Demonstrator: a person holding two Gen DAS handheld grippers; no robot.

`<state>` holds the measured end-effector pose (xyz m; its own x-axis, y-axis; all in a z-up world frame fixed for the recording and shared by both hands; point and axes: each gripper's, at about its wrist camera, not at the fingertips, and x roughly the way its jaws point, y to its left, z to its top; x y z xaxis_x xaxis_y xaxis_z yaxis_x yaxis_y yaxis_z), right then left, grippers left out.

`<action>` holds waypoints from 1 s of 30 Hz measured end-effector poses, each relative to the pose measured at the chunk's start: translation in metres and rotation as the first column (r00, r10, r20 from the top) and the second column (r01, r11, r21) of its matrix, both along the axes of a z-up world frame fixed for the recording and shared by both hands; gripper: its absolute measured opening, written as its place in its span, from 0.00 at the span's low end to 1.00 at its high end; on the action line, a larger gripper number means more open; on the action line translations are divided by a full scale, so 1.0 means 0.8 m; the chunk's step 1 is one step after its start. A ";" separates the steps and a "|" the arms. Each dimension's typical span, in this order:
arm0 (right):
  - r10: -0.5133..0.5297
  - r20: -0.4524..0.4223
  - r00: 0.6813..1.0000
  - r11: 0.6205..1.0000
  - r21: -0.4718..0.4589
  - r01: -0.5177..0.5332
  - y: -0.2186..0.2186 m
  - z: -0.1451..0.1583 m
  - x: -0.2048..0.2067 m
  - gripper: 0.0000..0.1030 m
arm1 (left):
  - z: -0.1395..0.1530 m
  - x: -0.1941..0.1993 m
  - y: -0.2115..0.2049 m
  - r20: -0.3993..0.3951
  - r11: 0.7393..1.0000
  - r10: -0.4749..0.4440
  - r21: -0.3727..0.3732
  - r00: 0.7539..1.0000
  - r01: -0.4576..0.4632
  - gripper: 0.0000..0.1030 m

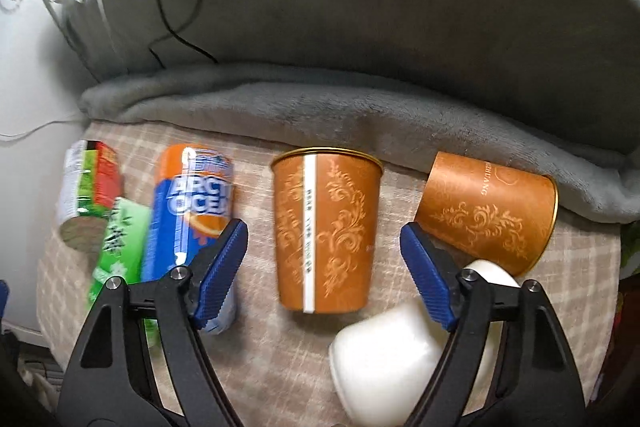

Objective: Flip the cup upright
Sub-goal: 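Move the right tool to the orange patterned paper cup and close on it, then lift the orange cup with the right tool toward the left tool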

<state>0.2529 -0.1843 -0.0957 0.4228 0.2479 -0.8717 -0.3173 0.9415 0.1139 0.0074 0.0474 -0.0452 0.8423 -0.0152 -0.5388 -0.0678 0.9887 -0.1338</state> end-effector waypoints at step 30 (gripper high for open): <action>0.032 0.051 0.998 0.994 0.104 -0.038 -0.013 0.053 -0.042 0.63 | 0.006 -0.004 -0.007 0.011 1.000 -0.014 0.003 1.000 0.014 0.83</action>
<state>0.2192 -0.1948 -0.0533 0.4538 0.3523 -0.8185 -0.3575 0.9134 0.1949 0.0041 0.0419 -0.0404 0.8478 -0.0255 -0.5297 -0.0521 0.9900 -0.1310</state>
